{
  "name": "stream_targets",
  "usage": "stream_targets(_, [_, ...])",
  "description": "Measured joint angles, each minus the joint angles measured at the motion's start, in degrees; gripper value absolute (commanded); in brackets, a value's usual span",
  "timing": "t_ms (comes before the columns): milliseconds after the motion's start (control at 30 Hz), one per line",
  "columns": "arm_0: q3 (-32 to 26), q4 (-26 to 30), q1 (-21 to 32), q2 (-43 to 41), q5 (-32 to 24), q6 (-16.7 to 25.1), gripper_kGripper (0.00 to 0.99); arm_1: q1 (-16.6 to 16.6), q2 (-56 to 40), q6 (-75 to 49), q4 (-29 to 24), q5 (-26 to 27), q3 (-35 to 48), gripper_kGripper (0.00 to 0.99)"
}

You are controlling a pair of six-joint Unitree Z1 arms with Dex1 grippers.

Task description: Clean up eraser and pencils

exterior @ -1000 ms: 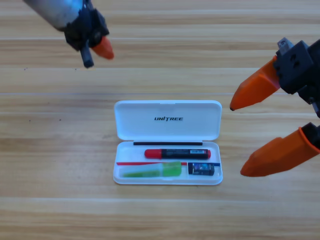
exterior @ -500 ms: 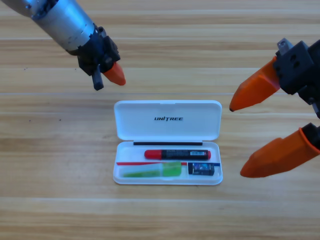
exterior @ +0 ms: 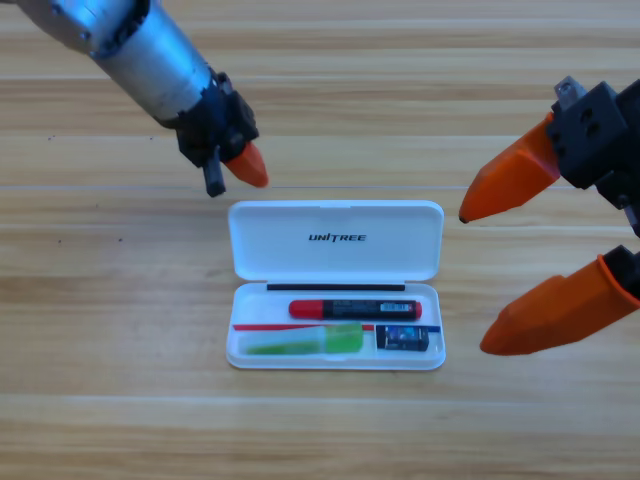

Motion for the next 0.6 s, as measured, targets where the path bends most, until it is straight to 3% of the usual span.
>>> stream_targets(600, [0.0, -0.2, -3.4, 1.7, 0.0, -0.1, 0.0, 0.0, 0.0, 0.2, 0.0, 0.0, 0.0, 0.943])
